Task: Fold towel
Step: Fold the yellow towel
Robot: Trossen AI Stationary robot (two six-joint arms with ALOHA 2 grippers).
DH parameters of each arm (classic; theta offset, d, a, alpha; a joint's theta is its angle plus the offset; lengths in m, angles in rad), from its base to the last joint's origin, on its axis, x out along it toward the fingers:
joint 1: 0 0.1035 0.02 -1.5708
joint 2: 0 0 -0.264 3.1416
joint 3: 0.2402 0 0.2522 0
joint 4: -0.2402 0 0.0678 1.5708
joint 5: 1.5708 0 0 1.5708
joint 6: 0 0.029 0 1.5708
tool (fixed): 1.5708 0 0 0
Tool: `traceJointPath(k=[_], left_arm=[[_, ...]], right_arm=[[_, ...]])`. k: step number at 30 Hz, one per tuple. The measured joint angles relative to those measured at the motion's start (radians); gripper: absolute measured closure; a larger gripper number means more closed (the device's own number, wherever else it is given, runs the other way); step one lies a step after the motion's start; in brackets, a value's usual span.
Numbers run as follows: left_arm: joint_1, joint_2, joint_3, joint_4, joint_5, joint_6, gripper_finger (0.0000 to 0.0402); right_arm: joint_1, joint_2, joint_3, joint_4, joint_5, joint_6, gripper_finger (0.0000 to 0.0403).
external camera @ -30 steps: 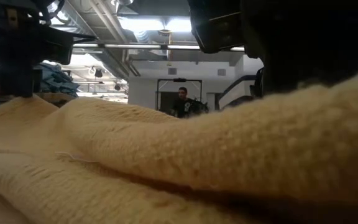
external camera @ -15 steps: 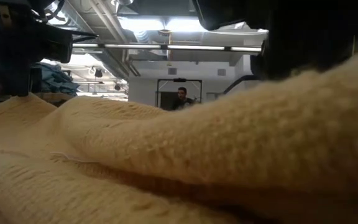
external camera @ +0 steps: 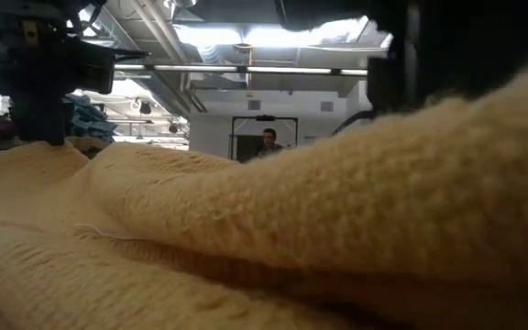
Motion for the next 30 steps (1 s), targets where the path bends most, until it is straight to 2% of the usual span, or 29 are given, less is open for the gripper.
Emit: traceJointPath(k=[2,7,10,14,19,23,26,30], left_arm=[[0.009,0.0,0.0,-0.001,0.035,-0.012,0.0334],[0.014,0.0,0.0,-0.05,0.232,-0.007,0.0334],[0.014,0.0,0.0,-0.111,0.256,-0.006,0.0334],[0.014,0.0,0.0,-0.158,0.234,0.028,0.0325],[0.018,0.0,0.0,-0.141,0.195,0.027,0.0296],[0.03,0.0,0.0,-0.029,0.122,0.02,0.0278],[0.052,0.0,0.0,0.06,0.067,0.019,0.0271],[0.096,0.01,0.0,0.102,0.027,0.017,0.0271]], right_arm=[[0.003,0.016,0.0,0.006,-0.009,0.021,0.0304],[0.011,0.045,0.001,0.003,-0.046,0.044,0.0336],[0.01,0.045,0.004,-0.044,-0.036,0.04,0.035],[0.01,0.041,0.006,-0.174,-0.031,0.024,0.0372],[0.034,0.04,0.002,-0.281,-0.018,-0.088,0.0397],[0.056,0.041,0.0,-0.291,-0.008,-0.174,0.0389],[0.064,0.042,0.0,-0.311,-0.001,-0.187,0.0381],[0.071,0.043,0.0,-0.357,-0.003,-0.195,0.0379]])
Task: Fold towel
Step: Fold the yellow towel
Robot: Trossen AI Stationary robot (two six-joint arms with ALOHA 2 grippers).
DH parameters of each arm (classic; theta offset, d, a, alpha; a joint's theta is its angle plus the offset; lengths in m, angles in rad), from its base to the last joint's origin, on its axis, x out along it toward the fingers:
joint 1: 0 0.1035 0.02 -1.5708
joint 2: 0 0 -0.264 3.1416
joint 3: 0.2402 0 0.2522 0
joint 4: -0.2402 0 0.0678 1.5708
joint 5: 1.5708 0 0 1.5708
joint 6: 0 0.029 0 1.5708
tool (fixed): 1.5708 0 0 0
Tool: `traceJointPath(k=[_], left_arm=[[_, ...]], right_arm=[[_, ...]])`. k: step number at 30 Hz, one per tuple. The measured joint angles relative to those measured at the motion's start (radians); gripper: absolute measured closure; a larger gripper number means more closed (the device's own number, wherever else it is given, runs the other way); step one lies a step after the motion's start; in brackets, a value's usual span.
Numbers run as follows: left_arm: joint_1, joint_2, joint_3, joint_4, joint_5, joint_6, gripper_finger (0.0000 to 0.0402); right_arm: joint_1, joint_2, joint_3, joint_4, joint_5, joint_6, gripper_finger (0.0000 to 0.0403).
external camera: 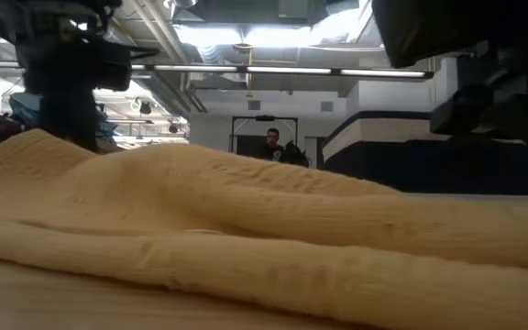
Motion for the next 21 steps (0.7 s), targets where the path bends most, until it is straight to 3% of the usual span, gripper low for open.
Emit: traceJointPath(k=[6,14,21], left_arm=[[0.056,0.083,0.0,0.012,-0.003,-0.024,0.0274],[0.059,0.238,0.0,0.157,0.021,-0.027,0.0274],[0.074,0.31,0.0,0.169,0.021,-0.026,0.0274]], right_arm=[[0.0,0.0,-0.001,-0.032,-0.001,-0.003,0.0378],[0.0,0.0,-0.002,-0.03,0.0,-0.002,0.0378],[-0.001,0.0,-0.002,-0.028,-0.001,-0.002,0.0378]])
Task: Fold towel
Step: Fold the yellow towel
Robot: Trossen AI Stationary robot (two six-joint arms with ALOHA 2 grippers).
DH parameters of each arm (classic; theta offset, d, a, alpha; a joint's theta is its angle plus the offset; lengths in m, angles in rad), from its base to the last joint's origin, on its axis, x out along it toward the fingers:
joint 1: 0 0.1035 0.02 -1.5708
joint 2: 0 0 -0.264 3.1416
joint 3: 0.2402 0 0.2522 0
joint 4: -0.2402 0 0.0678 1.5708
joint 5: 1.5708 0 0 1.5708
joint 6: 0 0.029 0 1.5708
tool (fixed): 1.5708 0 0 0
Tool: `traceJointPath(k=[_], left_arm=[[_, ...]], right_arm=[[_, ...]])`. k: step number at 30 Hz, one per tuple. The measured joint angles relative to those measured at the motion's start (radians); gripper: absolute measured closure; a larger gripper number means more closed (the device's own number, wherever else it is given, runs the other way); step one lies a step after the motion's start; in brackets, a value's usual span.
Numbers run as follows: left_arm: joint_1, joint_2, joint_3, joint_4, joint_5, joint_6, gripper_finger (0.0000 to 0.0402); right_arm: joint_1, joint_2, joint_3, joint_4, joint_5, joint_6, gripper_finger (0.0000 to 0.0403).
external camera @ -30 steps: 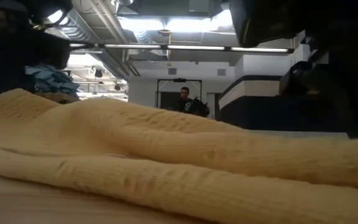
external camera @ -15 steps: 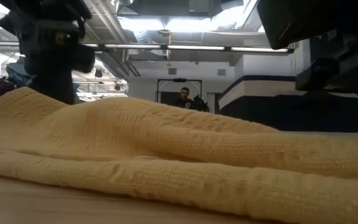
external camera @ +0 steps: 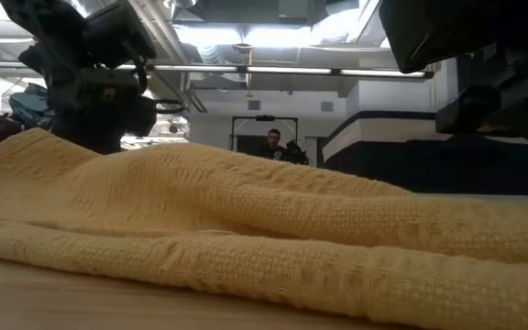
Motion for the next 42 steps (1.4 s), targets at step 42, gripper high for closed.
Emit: traceJointPath(k=[42], left_arm=[[0.293,0.008,0.0,0.053,0.092,0.303,0.0323]], right_arm=[[-0.001,0.0,-0.002,0.011,-0.002,0.01,0.0378]])
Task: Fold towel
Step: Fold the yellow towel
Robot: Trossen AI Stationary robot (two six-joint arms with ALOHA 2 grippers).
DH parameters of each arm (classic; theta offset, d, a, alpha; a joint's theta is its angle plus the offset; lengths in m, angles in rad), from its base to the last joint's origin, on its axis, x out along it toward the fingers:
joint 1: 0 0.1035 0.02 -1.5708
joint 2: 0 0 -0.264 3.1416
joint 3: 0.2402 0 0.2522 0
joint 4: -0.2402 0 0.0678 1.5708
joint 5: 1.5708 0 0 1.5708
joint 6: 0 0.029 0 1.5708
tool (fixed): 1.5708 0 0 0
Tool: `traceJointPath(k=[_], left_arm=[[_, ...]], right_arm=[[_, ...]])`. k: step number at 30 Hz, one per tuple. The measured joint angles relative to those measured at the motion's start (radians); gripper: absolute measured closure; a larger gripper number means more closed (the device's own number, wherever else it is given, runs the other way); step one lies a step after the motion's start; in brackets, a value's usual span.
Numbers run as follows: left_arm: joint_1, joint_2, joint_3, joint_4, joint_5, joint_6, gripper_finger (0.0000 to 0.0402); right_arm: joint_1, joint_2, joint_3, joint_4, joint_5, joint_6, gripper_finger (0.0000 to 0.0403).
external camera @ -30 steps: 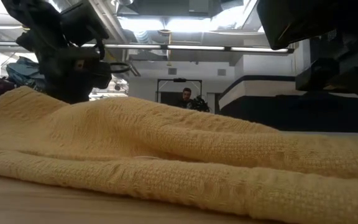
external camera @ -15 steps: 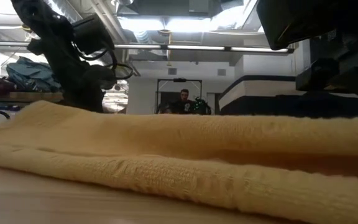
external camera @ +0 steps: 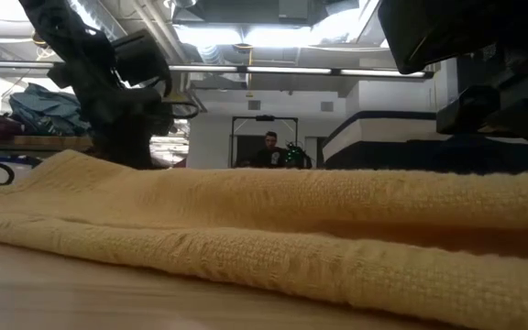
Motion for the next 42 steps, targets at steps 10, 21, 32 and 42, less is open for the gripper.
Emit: traceJointPath(k=[10,21,32,42], left_arm=[[0.086,-0.002,0.0,-0.075,0.416,-0.096,0.0248],[0.102,-0.003,0.0,-0.388,0.487,0.043,0.0264],[0.011,-0.003,0.0,-0.435,0.475,0.046,0.0283],[-0.064,-0.012,0.0,-0.43,0.354,0.026,0.0284]], right_arm=[[0.0,0.0,0.0,0.001,0.0,0.0,0.0378],[0.0,0.0,-0.001,0.007,0.0,0.0,0.0377],[0.0,-0.119,0.053,-0.278,0.249,0.126,0.0378],[0.015,-0.206,0.054,-0.293,0.283,0.286,0.0378]])
